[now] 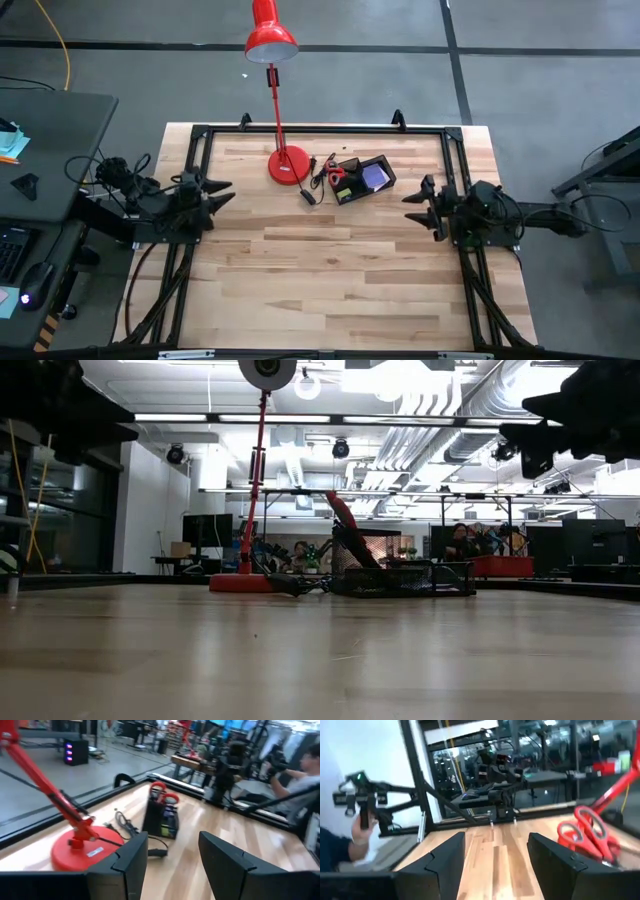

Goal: Pick and place office supplies into organizer
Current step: Return to Home Position

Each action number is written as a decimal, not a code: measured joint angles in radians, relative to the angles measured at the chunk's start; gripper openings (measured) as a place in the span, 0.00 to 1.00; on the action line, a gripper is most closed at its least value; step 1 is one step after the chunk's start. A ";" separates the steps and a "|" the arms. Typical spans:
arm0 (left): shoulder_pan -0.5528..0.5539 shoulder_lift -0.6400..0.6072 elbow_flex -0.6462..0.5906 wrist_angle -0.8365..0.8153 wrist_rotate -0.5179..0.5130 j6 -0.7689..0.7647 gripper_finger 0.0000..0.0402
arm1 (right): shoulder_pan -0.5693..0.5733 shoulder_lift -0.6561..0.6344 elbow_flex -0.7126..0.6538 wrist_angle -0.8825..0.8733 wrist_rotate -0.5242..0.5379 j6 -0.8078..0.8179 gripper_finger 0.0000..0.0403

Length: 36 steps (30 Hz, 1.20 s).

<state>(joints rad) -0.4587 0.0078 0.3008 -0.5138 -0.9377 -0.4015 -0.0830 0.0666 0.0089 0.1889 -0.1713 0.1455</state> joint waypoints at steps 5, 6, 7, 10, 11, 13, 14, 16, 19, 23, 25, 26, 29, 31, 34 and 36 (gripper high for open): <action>0.000 0.000 -0.001 -0.013 0.073 0.003 0.42 | 0.000 0.000 0.000 -0.018 0.006 0.116 0.51; 0.000 0.000 -0.001 -0.013 0.087 0.004 0.42 | 0.000 0.000 0.000 -0.022 0.006 0.124 0.51; 0.000 0.000 -0.001 -0.013 0.099 0.004 0.42 | 0.000 0.000 0.000 -0.023 0.006 0.125 0.51; 0.000 0.000 -0.001 -0.013 0.117 0.004 0.42 | 0.000 0.000 0.000 -0.024 0.006 0.117 0.51; 0.000 0.000 -0.001 -0.013 0.118 0.004 0.42 | 0.000 0.000 -0.001 -0.025 0.006 0.117 0.51; 0.000 0.000 -0.001 -0.013 0.118 0.004 0.42 | 0.000 0.000 -0.001 -0.028 0.006 0.117 0.51; 0.000 0.000 -0.001 -0.013 0.118 0.004 0.42 | 0.000 0.000 -0.001 -0.028 0.006 0.117 0.51; 0.000 0.000 -0.001 -0.013 0.118 0.004 0.42 | 0.000 0.000 -0.001 -0.028 0.006 0.117 0.51; 0.000 0.000 -0.001 -0.013 0.118 0.004 0.42 | 0.000 0.000 -0.001 -0.028 0.006 0.117 0.51; 0.000 0.000 -0.001 -0.013 0.118 0.004 0.42 | 0.000 0.000 -0.001 -0.028 0.006 0.116 0.51; 0.000 0.000 -0.001 -0.013 0.118 0.004 0.42 | 0.000 0.000 -0.001 -0.028 0.007 0.116 0.51; 0.000 0.000 -0.001 -0.013 0.118 0.004 0.42 | 0.000 0.000 -0.001 -0.028 0.007 0.116 0.51; 0.000 0.000 -0.001 -0.013 0.118 0.004 0.42 | 0.000 0.000 -0.001 -0.028 0.007 0.116 0.51; 0.000 0.000 -0.001 -0.013 0.118 0.004 0.42 | 0.000 0.000 -0.001 -0.028 0.007 0.116 0.51; 0.000 0.000 -0.001 -0.013 0.118 0.004 0.42 | 0.000 0.000 -0.001 -0.028 0.007 0.116 0.51; 0.000 0.000 -0.001 -0.013 0.118 0.004 0.42 | 0.000 0.000 -0.001 -0.028 0.007 0.116 0.51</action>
<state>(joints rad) -0.4587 0.0082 0.3000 -0.5266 -0.8192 -0.3977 -0.0830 0.0666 0.0078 0.1608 -0.1644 0.2619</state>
